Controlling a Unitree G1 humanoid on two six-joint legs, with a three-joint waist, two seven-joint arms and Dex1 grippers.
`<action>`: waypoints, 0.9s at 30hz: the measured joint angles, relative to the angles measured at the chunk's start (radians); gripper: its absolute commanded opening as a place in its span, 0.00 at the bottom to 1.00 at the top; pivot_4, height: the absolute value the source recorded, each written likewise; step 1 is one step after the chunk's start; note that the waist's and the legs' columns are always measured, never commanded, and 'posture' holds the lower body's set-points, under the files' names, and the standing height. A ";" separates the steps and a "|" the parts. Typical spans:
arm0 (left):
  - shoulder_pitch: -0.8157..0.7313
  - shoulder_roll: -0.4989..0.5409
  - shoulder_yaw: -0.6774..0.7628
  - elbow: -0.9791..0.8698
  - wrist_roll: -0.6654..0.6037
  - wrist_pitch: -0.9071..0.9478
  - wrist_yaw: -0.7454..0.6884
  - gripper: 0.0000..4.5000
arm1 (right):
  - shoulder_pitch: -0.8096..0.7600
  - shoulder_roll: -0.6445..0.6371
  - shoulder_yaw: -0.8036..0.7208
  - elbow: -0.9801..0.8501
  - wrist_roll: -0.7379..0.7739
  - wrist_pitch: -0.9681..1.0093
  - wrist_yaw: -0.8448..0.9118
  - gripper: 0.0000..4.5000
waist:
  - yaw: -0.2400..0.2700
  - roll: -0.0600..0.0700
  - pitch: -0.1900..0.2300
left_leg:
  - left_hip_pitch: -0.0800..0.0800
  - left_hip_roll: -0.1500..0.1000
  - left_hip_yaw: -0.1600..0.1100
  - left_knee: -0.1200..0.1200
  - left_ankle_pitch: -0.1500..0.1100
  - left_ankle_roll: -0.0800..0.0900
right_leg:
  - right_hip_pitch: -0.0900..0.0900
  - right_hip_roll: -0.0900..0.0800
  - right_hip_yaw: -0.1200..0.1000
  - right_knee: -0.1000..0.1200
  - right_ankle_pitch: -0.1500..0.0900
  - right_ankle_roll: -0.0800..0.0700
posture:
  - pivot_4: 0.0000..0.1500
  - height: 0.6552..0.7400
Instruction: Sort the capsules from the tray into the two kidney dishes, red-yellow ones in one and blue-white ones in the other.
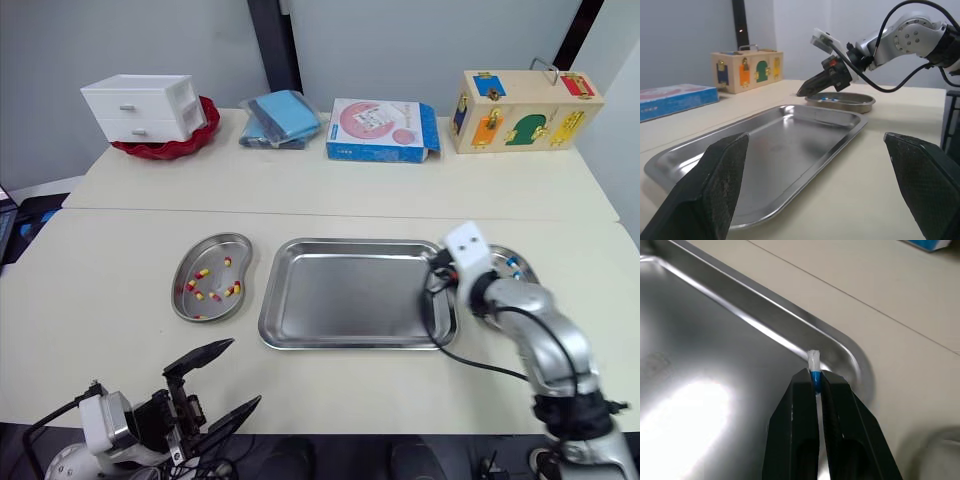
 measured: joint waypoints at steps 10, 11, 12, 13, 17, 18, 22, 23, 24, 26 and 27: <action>-0.103 0.020 -0.072 -0.005 -0.025 0.039 -0.051 1.00 | 0.166 -0.130 -0.234 0.026 0.048 -0.027 0.093 0.00 | -0.009 0.000 0.000 | 0.002 0.000 0.002 0.000 0.000 0.000 | 0.001 0.000 0.002 0.000 0.000 0.000 | 1.00 1.00; -0.107 0.020 -0.077 -0.005 -0.025 0.041 -0.051 1.00 | 0.169 -0.130 -0.240 0.026 0.048 -0.026 0.092 0.00 | -0.009 0.000 0.000 | 0.001 0.000 0.002 0.000 0.000 0.000 | 0.001 0.000 0.002 0.000 0.000 0.000 | 1.00 1.00; -0.109 0.020 -0.082 -0.005 -0.025 0.044 -0.050 1.00 | 0.171 -0.130 -0.243 0.027 0.048 -0.025 0.091 0.00 | -0.009 0.000 0.000 | 0.001 0.000 0.002 0.000 0.000 0.000 | 0.001 0.000 0.002 0.000 0.000 0.000 | 1.00 1.00; -0.111 0.019 -0.087 -0.005 -0.025 0.049 -0.050 1.00 | 0.172 -0.130 -0.244 0.028 0.047 -0.024 0.090 0.00 | -0.009 0.000 0.000 | 0.001 0.000 0.002 0.000 0.000 0.000 | 0.001 0.000 0.002 0.000 0.000 0.000 | 1.00 1.00; -0.109 0.019 -0.092 -0.005 -0.024 0.056 -0.049 1.00 | 0.175 -0.130 -0.245 0.036 0.046 -0.023 0.084 0.00 | -0.007 0.000 0.000 | 0.002 0.000 0.001 0.000 0.000 0.000 | 0.001 0.000 0.002 0.000 0.000 0.000 | 1.00 1.00; -0.109 0.019 -0.092 -0.005 -0.024 0.056 -0.047 1.00 | 0.175 -0.130 -0.245 0.037 0.046 -0.023 0.082 0.00 | -0.007 0.000 0.000 | 0.002 0.000 0.001 0.000 0.000 0.000 | 0.001 0.000 0.002 0.000 0.000 0.000 | 1.00 1.00; -0.105 0.019 -0.092 -0.005 -0.023 0.057 -0.037 1.00 | 0.176 -0.130 -0.245 0.054 0.045 -0.021 0.070 0.00 | -0.006 0.000 0.000 | 0.001 0.000 0.002 0.000 0.000 0.000 | 0.001 0.000 0.002 0.000 0.000 0.000 | 1.00 1.00; -0.102 0.019 -0.092 -0.005 -0.022 0.057 -0.036 1.00 | 0.176 -0.130 -0.245 0.064 0.045 -0.021 0.070 0.00 | -0.006 0.000 0.000 | 0.001 0.000 0.001 0.000 0.000 0.000 | 0.001 0.000 0.002 0.000 0.000 0.000 | 1.00 1.00; -0.099 0.019 -0.092 -0.005 -0.021 0.057 -0.036 1.00 | 0.176 -0.130 -0.245 0.068 0.045 -0.021 0.069 0.00 | -0.006 0.000 0.000 | 0.001 0.000 0.002 0.000 0.000 0.000 | 0.001 0.000 0.002 0.000 0.000 0.000 | 1.00 1.00; -0.097 0.016 -0.094 -0.005 -0.017 0.057 -0.032 1.00 | 0.176 -0.130 -0.245 0.070 0.045 -0.021 0.069 0.00 | -0.006 0.000 0.000 | 0.002 0.000 0.001 0.000 0.000 0.000 | 0.001 0.000 0.002 0.000 0.000 0.000 | 1.00 1.00; -0.097 0.014 -0.095 -0.005 -0.014 0.057 -0.027 1.00 | 0.176 -0.130 -0.245 0.071 0.046 -0.021 0.069 0.00 | -0.006 0.000 0.000 | 0.002 0.000 0.001 0.000 0.000 0.000 | 0.001 0.000 0.002 0.000 0.000 0.000 | 1.00 1.00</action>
